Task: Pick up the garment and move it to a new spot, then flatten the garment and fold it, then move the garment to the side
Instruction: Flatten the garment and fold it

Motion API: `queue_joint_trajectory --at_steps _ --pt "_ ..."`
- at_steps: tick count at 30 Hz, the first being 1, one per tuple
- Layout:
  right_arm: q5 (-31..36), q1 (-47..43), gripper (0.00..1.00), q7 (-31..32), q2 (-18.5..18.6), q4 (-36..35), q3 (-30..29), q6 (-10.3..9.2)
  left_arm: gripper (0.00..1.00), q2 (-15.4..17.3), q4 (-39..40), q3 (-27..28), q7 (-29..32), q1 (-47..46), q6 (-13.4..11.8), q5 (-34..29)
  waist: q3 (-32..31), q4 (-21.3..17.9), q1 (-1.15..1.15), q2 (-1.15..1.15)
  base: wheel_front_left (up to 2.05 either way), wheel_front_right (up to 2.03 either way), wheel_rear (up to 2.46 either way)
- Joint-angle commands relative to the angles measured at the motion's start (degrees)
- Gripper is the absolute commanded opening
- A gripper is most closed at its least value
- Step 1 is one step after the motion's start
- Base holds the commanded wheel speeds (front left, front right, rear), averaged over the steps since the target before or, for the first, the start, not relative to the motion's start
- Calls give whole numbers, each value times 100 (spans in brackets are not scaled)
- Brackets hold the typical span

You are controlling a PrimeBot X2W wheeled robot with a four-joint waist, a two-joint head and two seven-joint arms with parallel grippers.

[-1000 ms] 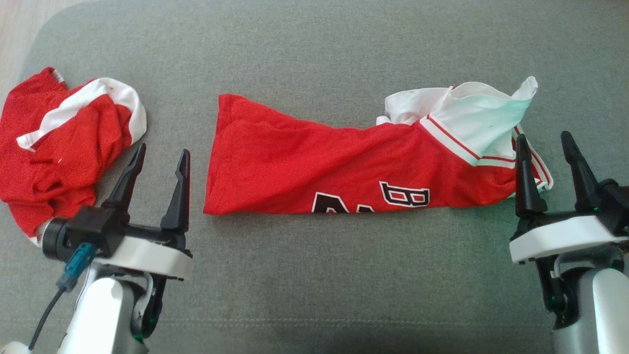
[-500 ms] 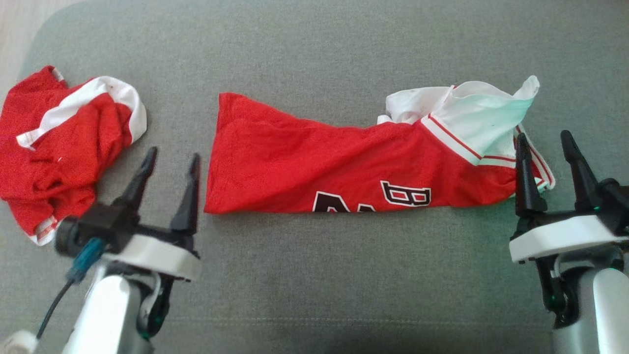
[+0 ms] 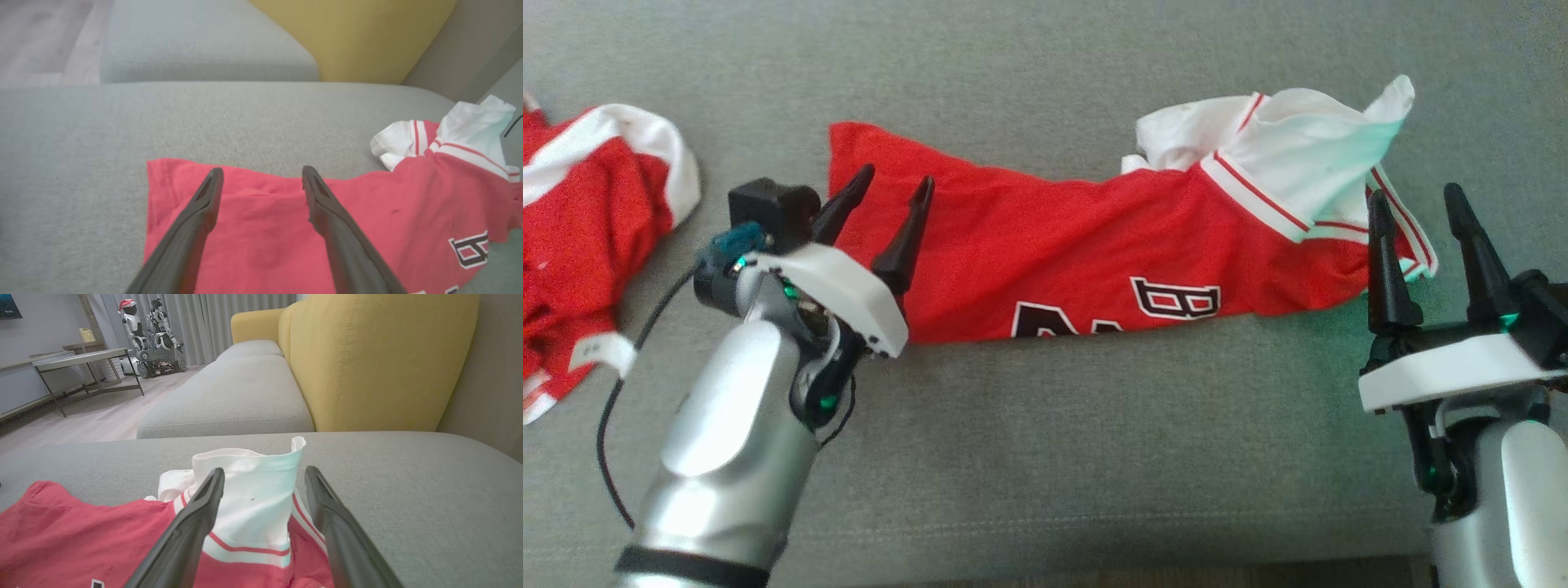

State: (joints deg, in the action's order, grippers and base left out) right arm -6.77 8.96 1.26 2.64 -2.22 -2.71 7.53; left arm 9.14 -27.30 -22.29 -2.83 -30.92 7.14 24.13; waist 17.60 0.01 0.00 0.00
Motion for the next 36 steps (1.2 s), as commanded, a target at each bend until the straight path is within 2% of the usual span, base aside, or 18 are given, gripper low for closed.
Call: queue_joint_trajectory --at_steps 1,8,15,16,17,18,19,29,36 --pt "-52 165 100 -86 23 -156 123 -4 100 252 -101 66 78 -411 32 190 137 -125 0 0 0 0 0" --pt "-111 207 100 -156 23 -65 111 -4 100 487 -1023 -51 366 -890 34 505 265 -202 0 0 0 0 0" --pt "-179 276 100 -203 23 -4 137 -4 100 458 -1773 -143 517 -1208 8 510 348 -235 0 0 0 0 0" --pt "-187 283 100 -210 23 3 139 -4 74 449 -1810 -168 474 -1239 11 505 353 -238 0 0 0 0 0" --pt "-198 289 100 -215 23 12 138 -4 35 447 -1832 -193 398 -1268 12 485 354 -237 0 0 0 0 0" --pt "-201 292 100 -217 23 20 130 -4 9 450 -1839 -209 296 -1298 13 458 356 -235 0 0 0 0 0" --pt "-205 295 100 -220 23 28 120 -4 0 455 -1847 -224 203 -1323 14 431 356 -231 0 0 0 0 0" --pt "-174 368 100 -177 23 165 -100 -4 0 496 -1627 -397 -547 -1260 -136 145 284 -97 0 0 0 0 0" --pt "13 888 100 -30 23 613 -326 -4 0 460 -1156 -464 -783 -1068 -237 111 326 135 0 0 0 0 0"
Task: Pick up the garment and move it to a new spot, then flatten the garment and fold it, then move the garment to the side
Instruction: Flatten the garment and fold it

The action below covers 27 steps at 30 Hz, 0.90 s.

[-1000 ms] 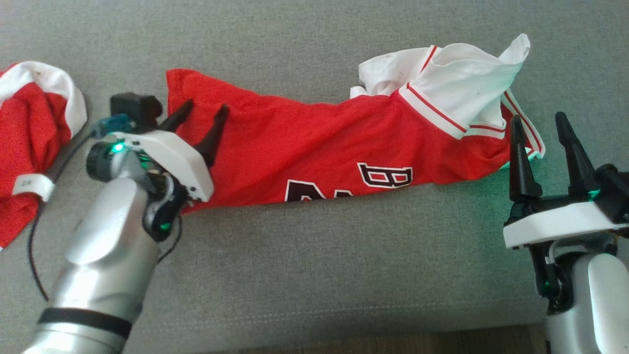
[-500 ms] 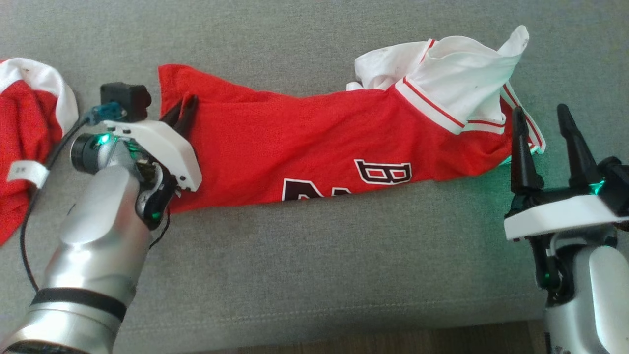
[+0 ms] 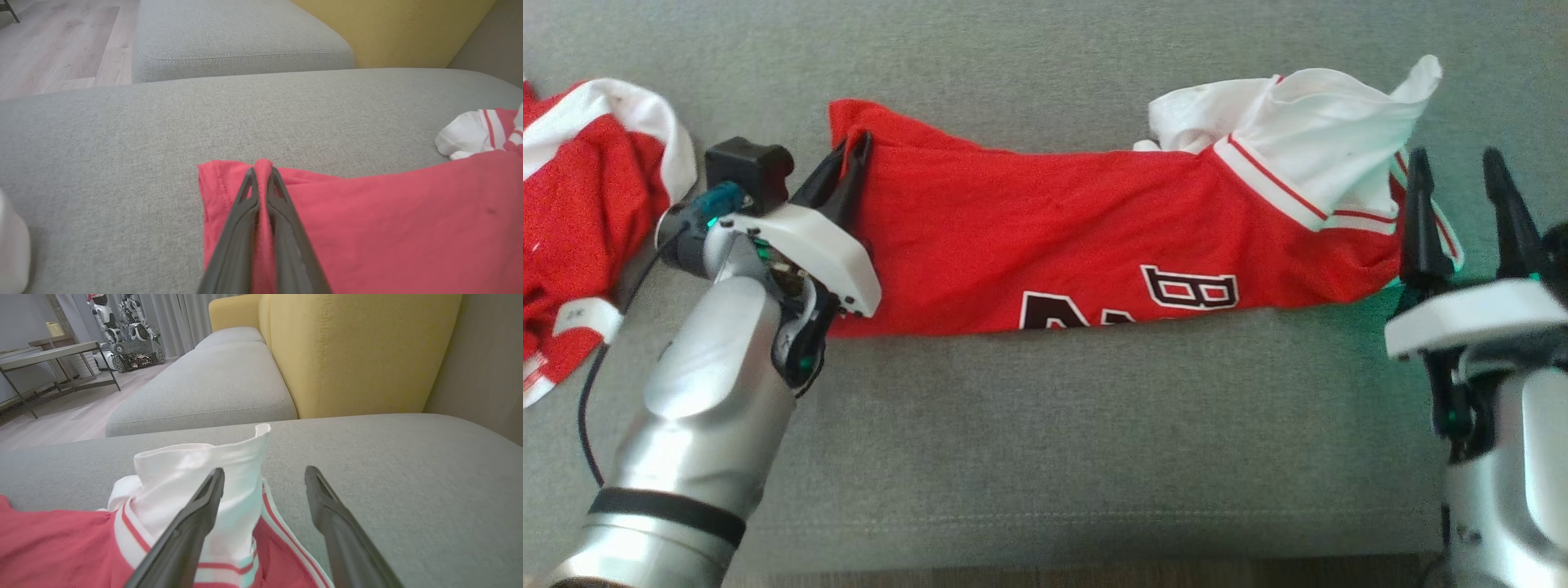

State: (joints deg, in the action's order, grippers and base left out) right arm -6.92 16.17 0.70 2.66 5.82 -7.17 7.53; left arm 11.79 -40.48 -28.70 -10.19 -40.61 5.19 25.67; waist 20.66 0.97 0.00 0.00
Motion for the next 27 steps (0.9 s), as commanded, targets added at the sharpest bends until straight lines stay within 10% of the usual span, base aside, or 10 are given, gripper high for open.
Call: queue_joint_trajectory --at_steps 1,13,16,27 --pt "72 275 100 54 21 -101 112 -4 0 184 230 161 -49 -80 -50 -45 32 78 0 0 0 0 0" --pt "-44 1209 100 644 21 1041 142 -4 0 139 638 30 -39 28 -94 -36 150 305 0 0 0 0 0" --pt "-140 1383 0 791 21 1366 165 -4 0 149 703 24 -68 41 -102 -24 177 329 0 0 0 0 0" --pt "-187 1494 0 7 21 1146 182 -4 0 331 1295 313 -416 234 -256 6 54 315 0 0 0 0 0"
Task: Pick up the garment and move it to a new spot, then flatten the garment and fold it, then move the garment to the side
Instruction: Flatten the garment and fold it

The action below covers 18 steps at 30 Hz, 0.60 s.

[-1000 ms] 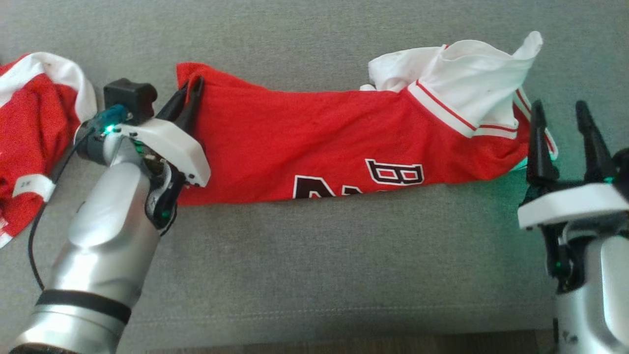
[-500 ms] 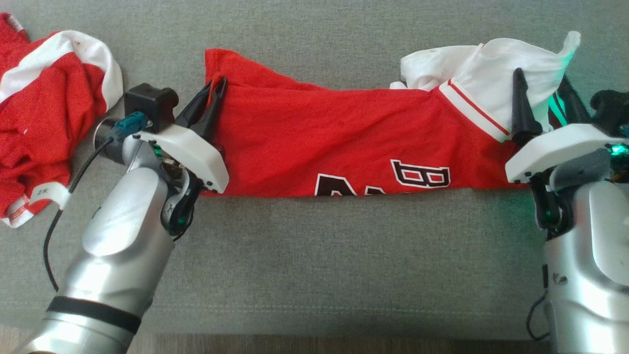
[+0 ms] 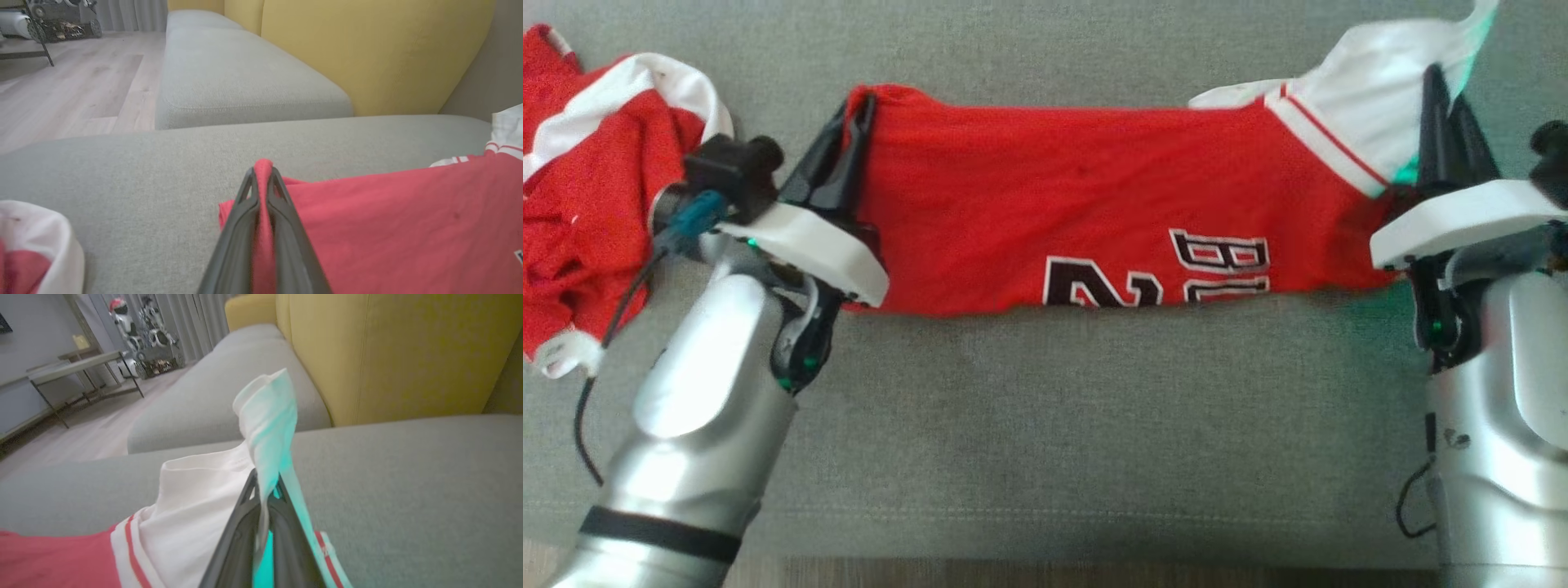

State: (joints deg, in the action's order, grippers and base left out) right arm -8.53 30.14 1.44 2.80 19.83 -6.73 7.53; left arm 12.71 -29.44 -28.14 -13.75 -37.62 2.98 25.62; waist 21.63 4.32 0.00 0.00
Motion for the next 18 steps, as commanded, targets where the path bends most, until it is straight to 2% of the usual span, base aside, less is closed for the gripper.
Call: queue_joint_trajectory --at_steps 1,9,14,18 --pt "-62 76 0 -144 8 -362 160 -4 0 271 317 317 -79 -17 -65 10 -82 -32 0 0 0 0 0" --pt "-147 -282 0 -201 8 -1842 262 -4 0 611 1923 911 -122 605 -341 -55 -486 -102 0 0 0 0 0" --pt "-105 -555 0 111 8 -3031 127 -4 0 901 2995 1161 -73 856 -549 -139 -745 -102 0 0 0 0 0" --pt "-111 -739 0 507 8 -3933 -12 -4 0 1125 3847 1304 220 888 -753 -232 -937 -107 0 0 0 0 0"
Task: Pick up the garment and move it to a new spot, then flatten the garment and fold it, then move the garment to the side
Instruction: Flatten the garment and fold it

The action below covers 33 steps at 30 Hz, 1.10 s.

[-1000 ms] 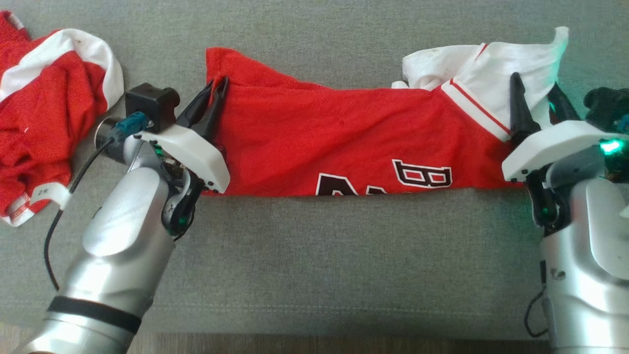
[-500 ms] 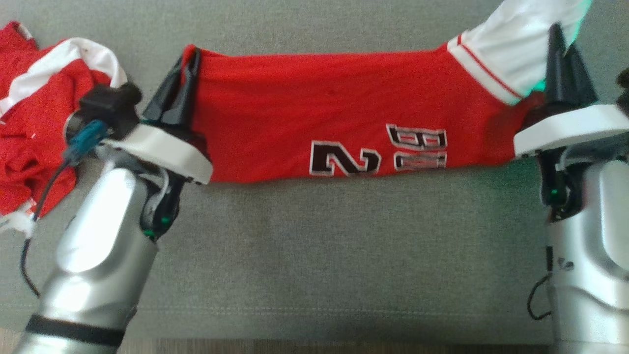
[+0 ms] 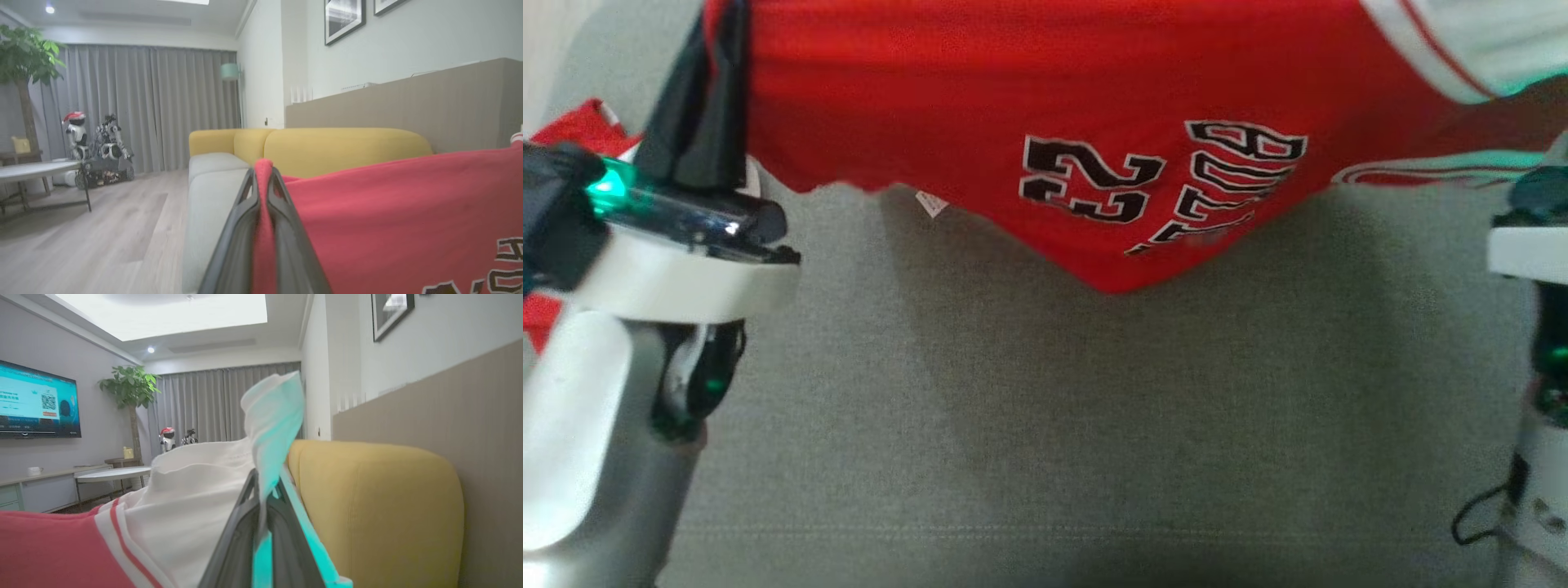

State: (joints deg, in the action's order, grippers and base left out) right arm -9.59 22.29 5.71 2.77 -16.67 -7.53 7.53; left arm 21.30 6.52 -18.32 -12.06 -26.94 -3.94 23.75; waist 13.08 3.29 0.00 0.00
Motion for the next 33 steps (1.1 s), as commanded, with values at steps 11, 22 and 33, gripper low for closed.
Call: queue_joint_trajectory --at_steps 11,22,33 --pt "21 3 0 851 10 -1772 -292 -4 0 687 1859 627 886 -99 -470 -163 -437 -135 0 0 0 0 0" --pt "-117 412 0 1103 10 -1523 -277 -4 0 683 1786 611 969 -182 -423 -3 -194 -171 0 0 0 0 0" --pt "-453 2535 0 1001 263 423 57 -4 0 352 -199 404 563 -1979 243 286 576 -136 0 0 0 0 0"
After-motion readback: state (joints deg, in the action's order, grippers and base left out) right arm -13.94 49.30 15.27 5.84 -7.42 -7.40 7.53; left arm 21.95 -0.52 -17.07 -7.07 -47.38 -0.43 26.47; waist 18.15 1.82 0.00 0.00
